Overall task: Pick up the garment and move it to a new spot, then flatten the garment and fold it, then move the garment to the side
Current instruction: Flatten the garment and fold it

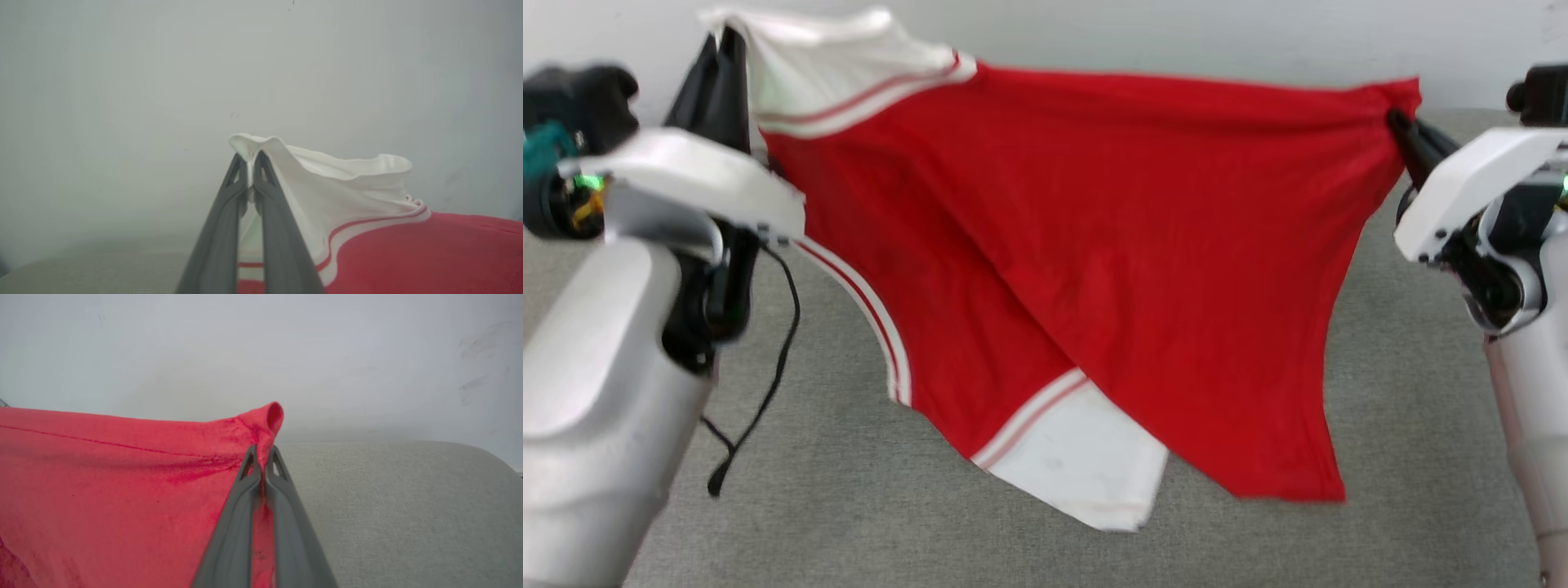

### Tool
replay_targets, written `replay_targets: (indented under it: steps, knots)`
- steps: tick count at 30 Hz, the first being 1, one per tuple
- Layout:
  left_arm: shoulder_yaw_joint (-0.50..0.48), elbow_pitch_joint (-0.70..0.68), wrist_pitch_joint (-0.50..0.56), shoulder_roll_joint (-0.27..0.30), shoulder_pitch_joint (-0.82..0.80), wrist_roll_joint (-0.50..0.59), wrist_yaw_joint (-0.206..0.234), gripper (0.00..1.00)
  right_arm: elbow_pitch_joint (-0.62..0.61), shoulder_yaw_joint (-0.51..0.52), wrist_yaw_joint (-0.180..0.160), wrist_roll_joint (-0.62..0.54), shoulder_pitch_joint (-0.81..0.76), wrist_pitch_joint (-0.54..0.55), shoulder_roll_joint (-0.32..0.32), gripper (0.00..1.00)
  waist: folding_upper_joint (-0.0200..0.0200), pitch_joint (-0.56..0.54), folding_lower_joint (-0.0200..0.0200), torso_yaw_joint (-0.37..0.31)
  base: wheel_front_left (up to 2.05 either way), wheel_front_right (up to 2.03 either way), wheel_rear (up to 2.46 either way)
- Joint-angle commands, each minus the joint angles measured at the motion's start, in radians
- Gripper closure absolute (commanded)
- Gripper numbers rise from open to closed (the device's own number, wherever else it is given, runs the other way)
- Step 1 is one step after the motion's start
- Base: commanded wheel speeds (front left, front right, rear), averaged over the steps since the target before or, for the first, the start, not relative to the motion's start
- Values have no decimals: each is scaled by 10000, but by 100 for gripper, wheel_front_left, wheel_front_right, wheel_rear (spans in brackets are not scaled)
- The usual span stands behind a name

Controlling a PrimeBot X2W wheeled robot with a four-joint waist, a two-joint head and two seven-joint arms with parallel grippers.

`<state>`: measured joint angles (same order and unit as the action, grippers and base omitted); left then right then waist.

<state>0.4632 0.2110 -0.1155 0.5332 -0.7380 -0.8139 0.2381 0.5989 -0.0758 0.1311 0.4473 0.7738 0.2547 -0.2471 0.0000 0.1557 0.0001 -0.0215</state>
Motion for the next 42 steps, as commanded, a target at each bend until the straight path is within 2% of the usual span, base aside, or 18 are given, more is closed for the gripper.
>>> replay_targets:
  steps: [1,6,13,26,33,42]
  knots:
    - [0,421,25,-83,-534,69,-166,100,188,-48,-7,-50,412,-139,44,100,0,0,-1,-114,0,0,0]
    - [89,1833,-64,-315,-2420,391,-604,100,731,-138,-7,-209,1734,-433,-87,100,0,407,-1,-282,0,0,0]
    - [-16,3318,-501,-422,-5274,884,-1132,100,1225,71,-9,-438,4061,-965,-378,100,0,1535,-1,-386,0,0,0]
    - [-67,4427,-1033,-262,-9349,1719,-1687,100,1570,271,-12,-820,7508,-1478,-820,100,0,3862,-1,-476,0,0,0]
    - [16,5133,-1042,-494,-10349,1750,-1993,100,1854,77,-12,-869,8614,-1725,-588,100,0,4899,-1,-487,0,0,0]
    - [98,6415,-1274,-926,-10094,1554,-2463,100,2585,-651,-9,-487,8934,-2035,-249,100,0,5437,-1,-440,0,0,0]
